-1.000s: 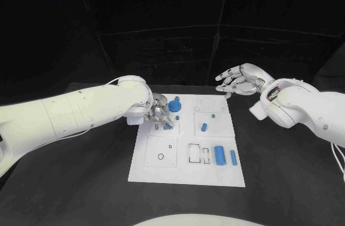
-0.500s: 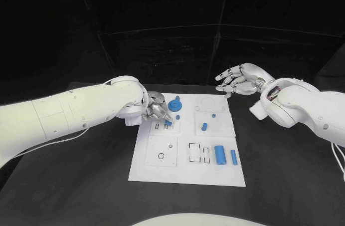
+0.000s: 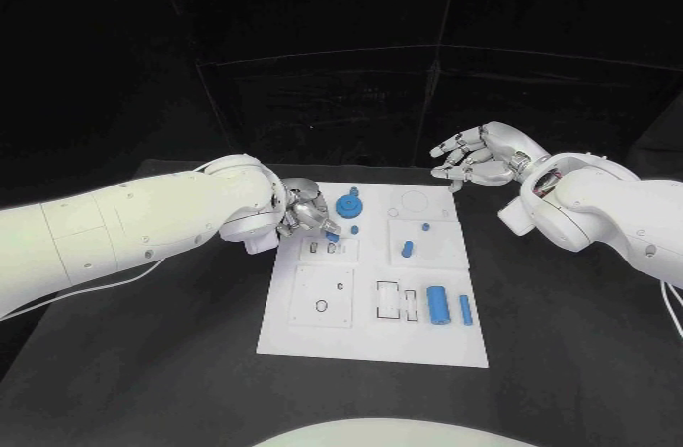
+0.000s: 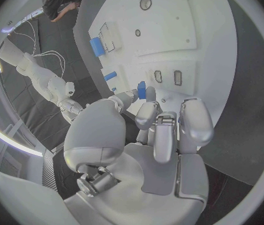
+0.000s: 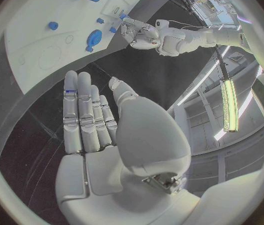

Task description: Assemble the parts on the task board

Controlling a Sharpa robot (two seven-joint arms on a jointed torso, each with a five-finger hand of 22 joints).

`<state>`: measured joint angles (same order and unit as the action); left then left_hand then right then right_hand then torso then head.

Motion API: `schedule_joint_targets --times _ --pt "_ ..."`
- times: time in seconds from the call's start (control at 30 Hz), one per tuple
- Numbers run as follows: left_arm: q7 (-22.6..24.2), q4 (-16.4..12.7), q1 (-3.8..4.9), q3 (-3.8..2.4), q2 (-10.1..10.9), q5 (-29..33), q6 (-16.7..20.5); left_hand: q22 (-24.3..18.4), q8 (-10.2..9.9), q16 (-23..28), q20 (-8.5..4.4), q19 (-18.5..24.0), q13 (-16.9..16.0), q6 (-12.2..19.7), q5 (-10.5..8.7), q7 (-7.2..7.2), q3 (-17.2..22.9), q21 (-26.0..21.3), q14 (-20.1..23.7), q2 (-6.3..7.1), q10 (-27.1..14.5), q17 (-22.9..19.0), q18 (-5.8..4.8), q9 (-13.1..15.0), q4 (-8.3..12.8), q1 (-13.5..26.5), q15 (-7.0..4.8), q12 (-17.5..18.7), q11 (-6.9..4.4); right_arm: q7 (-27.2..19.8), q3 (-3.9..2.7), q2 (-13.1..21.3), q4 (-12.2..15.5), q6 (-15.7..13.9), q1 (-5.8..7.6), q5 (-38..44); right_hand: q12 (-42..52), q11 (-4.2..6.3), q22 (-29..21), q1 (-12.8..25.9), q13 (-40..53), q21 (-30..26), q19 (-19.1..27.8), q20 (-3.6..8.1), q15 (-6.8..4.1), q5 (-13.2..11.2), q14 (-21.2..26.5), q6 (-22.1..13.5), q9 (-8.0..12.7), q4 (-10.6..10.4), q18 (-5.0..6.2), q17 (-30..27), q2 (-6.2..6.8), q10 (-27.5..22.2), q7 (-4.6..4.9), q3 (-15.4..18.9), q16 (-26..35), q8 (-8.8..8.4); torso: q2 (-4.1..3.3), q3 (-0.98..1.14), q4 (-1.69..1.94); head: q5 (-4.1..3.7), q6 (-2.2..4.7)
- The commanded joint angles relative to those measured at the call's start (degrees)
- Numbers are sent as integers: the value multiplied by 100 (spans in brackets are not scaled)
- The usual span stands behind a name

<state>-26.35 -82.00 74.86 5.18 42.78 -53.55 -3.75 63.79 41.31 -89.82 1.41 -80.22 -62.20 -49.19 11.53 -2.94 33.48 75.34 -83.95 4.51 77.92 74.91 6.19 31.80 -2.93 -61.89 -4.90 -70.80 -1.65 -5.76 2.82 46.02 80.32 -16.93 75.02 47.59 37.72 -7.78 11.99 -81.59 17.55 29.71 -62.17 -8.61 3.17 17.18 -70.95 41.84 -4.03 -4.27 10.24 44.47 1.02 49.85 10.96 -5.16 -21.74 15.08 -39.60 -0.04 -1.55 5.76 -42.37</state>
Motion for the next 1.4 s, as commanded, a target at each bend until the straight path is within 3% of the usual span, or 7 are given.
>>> schedule_joint_targets --times 0.03,0.1,0.37,0.7,1.4 --pt "53 -83 -10 47 49 -29 498 24 42 -18 -9 -45 -18 -10 43 29 982 40 -605 60 42 1509 -107 12 935 -3 -13 -29 -8 -59 -5 12 5 5 15 3 35 0 -6 44 -10 -39 -18 -16 -9 18 -48 -45 8 -24 11 -9 30 -49 159 -7 21 34 1 14 16 12 -2" --pt "22 -120 -22 88 69 -125 577 32 45 -18 -10 -48 -20 -15 50 31 990 45 -605 68 47 1509 -108 14 940 -4 -15 -32 -10 -62 -5 18 7 -5 16 3 35 0 -6 44 -10 -39 -18 -16 -9 18 -48 -45 8 -24 11 -9 30 -49 159 -7 21 34 2 24 21 18 -1" --pt "-57 -149 -79 179 71 -433 743 59 54 -18 -14 -60 -30 -31 63 35 1009 61 -605 86 63 1509 -113 18 945 -1 -19 -40 -14 -81 -5 34 18 -49 16 3 35 0 -6 44 -10 -39 -18 -16 -9 18 -48 -45 8 -24 11 -9 30 -49 159 -7 21 34 -3 8 6 41 -13" --pt "-84 -80 -132 202 -14 -511 712 55 57 -18 -15 -59 -34 -39 69 37 1018 59 -605 88 69 1509 -112 19 940 5 -20 -44 -15 -95 -5 22 15 -64 16 3 39 -1 -7 50 -14 -41 -18 -17 -8 23 -52 -45 8 -29 11 -15 29 -51 159 -6 26 36 -7 4 1 40 -19" --pt "-143 123 -155 260 -176 -520 157 22 58 -18 -17 -48 4 -42 78 37 1032 41 -605 85 58 1509 -106 20 931 14 -22 -17 -16 -107 -5 3 5 -54 16 3 43 -1 -9 50 -19 -45 -17 -18 -8 32 -56 -46 7 -30 12 -22 30 -56 159 -6 32 39 -2 10 3 41 -65"
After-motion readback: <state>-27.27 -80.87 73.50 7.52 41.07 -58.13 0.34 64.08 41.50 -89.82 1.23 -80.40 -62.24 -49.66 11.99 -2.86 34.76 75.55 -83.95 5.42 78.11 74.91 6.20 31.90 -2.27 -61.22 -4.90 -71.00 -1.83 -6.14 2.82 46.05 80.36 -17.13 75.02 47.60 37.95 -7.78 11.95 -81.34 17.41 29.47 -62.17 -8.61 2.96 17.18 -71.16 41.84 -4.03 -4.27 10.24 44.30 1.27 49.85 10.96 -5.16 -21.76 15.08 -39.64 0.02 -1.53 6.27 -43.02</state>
